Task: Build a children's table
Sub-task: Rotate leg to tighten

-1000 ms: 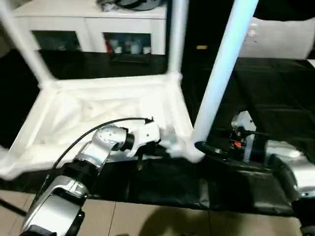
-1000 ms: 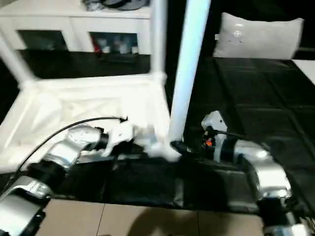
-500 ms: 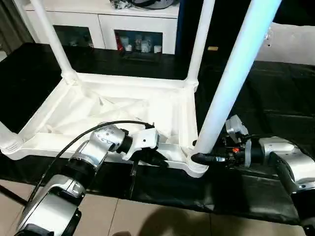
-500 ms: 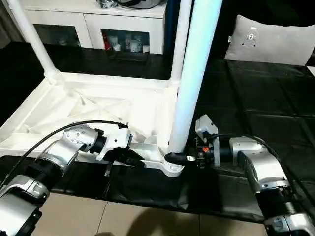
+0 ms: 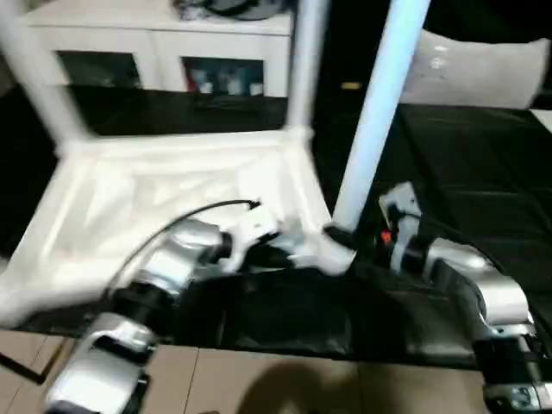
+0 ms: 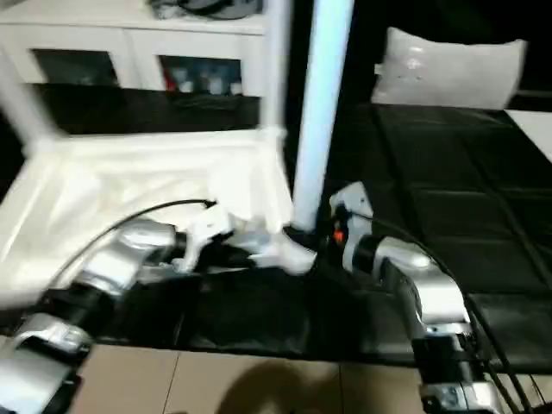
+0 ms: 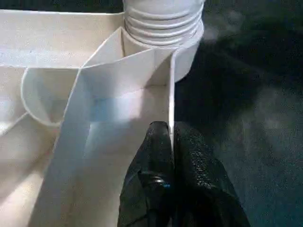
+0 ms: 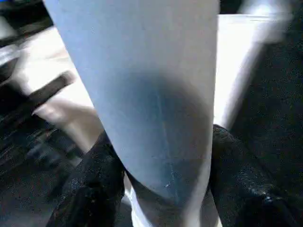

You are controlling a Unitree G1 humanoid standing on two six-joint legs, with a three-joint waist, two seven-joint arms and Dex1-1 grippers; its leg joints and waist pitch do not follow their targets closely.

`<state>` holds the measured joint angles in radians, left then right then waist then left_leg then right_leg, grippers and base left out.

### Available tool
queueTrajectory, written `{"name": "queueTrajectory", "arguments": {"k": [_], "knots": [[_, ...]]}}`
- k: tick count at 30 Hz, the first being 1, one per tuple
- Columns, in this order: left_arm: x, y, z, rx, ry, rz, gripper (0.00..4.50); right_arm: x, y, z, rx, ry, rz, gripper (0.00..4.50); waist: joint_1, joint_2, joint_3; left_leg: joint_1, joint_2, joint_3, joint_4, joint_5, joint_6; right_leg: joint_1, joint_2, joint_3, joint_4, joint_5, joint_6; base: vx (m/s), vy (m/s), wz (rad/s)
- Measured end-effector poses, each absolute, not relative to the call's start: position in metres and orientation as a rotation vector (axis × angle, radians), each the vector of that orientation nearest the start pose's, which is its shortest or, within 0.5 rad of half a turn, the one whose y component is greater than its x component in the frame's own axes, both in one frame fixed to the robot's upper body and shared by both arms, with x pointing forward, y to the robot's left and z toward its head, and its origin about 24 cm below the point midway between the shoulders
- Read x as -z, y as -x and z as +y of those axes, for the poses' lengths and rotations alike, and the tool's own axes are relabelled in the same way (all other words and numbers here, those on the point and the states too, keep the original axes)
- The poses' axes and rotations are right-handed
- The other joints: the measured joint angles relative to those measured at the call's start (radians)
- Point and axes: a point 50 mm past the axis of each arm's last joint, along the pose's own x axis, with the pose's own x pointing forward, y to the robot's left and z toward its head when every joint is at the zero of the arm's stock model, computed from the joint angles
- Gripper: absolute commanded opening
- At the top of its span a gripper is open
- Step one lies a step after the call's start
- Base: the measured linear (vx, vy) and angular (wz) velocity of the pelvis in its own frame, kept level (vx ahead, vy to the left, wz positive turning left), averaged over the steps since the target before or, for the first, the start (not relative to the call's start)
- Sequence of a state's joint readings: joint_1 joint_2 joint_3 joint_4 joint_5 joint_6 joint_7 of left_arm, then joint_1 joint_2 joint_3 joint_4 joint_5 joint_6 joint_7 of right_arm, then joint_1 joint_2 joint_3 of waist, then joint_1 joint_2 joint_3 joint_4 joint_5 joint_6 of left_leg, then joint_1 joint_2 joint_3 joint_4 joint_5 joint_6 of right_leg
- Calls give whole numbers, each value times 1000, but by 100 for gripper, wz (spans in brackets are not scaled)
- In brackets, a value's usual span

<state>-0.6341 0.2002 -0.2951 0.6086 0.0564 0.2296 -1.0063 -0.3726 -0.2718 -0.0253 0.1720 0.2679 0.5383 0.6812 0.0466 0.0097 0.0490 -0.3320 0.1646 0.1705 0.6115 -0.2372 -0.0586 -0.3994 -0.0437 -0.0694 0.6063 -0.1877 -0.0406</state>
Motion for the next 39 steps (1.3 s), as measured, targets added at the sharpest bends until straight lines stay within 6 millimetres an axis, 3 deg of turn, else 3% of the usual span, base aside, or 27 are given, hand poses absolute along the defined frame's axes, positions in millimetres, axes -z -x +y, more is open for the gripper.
{"name": "queueTrajectory", "arguments": {"k": [3, 4, 10, 18, 23, 31, 32, 34, 39], "knots": [[-47, -330, 62, 1088, -302, 447, 0, -69, -322, -149, -490, -117, 311, 209, -8, 1, 0, -1, 0, 0, -2, 2, -2, -1, 0, 0, 0, 1, 0, 0, 0, 0], [-47, -329, 54, 1068, -296, 446, 0, -69, -324, -150, -450, -107, 302, 243, -9, 2, 0, -1, 0, 0, -2, 2, -1, -1, 0, 0, -1, 1, 0, 0, 0, 0], [-49, -330, 46, 1039, -317, 428, 0, -69, -326, -151, -433, -126, 262, 305, -2, 7, -2, -2, 0, -1, -9, 4, 3, -1, 1, -1, -5, 3, -3, 0, 0, 0], [-51, -330, 53, 1090, -384, 399, 0, -69, -315, -171, -575, -89, 241, 374, -1, 13, -2, -6, 0, -1, -9, 3, 4, -3, 1, -2, -8, 5, -7, 0, 0, 0], [-50, -325, 78, 1206, -441, 370, 0, -71, -300, -197, -757, 19, 268, 419, 2, 14, -2, -9, 2, -1, -9, 3, 5, -5, 2, -4, -8, 5, -7, 0, 0, 0], [-53, -317, 102, 1410, -579, 357, 0, -76, -285, -207, -1046, 110, 299, 419, 21, 12, -1, -10, 2, -1, -8, 3, 5, -4, 1, -5, -9, 5, -6, 0, 0, 0], [-53, -316, 105, 1436, -591, 356, 0, -77, -284, -207, -1076, 114, 304, 391, 27, 12, -2, -10, 2, -1, -8, 3, 5, -4, 1, -5, -9, 5, -6, 0, 0, 0], [-54, -313, 108, 1486, -606, 358, 0, -77, -281, -207, -1134, 103, 314, 384, 42, 11, -2, -10, 2, -1, -8, 3, 5, -4, 1, -5, -9, 5, -6, 0, 0, 0], [-54, -308, 109, 1585, -629, 359, 0, -79, -279, -198, -1285, 75, 336, 338, 56, 9, -2, -10, 2, 0, -7, 3, 6, -4, -1, -5, -9, 5, -6, 0, 0, 0]]}}
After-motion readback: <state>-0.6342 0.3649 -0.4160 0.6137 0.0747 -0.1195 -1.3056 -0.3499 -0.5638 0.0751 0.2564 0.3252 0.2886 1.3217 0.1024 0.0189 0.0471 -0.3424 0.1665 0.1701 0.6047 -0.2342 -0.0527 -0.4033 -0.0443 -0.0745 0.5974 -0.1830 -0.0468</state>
